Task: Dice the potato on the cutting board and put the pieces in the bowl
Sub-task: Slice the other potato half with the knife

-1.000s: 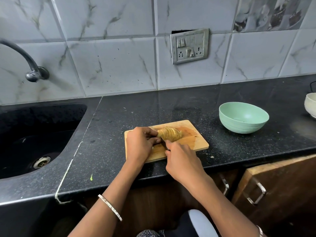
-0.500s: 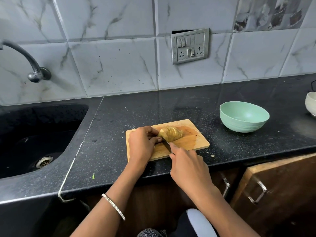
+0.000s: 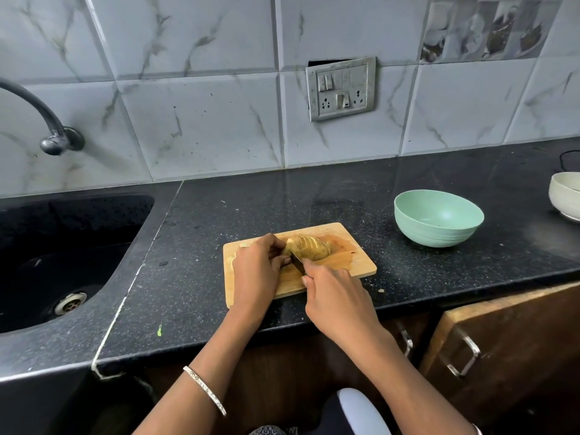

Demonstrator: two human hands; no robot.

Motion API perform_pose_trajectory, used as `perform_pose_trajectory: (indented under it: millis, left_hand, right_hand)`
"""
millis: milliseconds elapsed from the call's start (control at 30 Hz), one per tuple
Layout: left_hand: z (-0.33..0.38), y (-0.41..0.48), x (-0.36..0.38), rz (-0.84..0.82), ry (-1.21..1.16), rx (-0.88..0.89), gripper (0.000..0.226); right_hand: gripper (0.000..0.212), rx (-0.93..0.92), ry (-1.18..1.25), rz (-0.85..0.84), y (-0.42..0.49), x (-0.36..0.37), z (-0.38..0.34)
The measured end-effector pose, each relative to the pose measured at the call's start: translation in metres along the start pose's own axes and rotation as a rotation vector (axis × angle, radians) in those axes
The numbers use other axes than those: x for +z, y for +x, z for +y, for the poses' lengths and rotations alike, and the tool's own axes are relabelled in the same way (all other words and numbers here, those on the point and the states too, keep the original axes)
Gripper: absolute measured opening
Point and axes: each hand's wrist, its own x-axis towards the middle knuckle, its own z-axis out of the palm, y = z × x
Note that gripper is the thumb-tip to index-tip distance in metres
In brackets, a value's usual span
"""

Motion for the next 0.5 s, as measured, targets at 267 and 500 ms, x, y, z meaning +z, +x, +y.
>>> perform_pose_trajectory:
  millis: [267, 500]
  left_hand:
    - [-0.0004, 0.0001, -0.0001, -0.008, -0.051, -0.007, 0.027]
    - [-0.0004, 0.0078, -0.0061, -0.115, -0.069, -0.092, 0.03]
  right_hand:
    - [0.049, 0.024, 0.04, 0.02, -0.0085, 0.0068, -0.0029]
    - [0.049, 0.029, 0.023, 0.028, -0.0012, 0.008, -0.009]
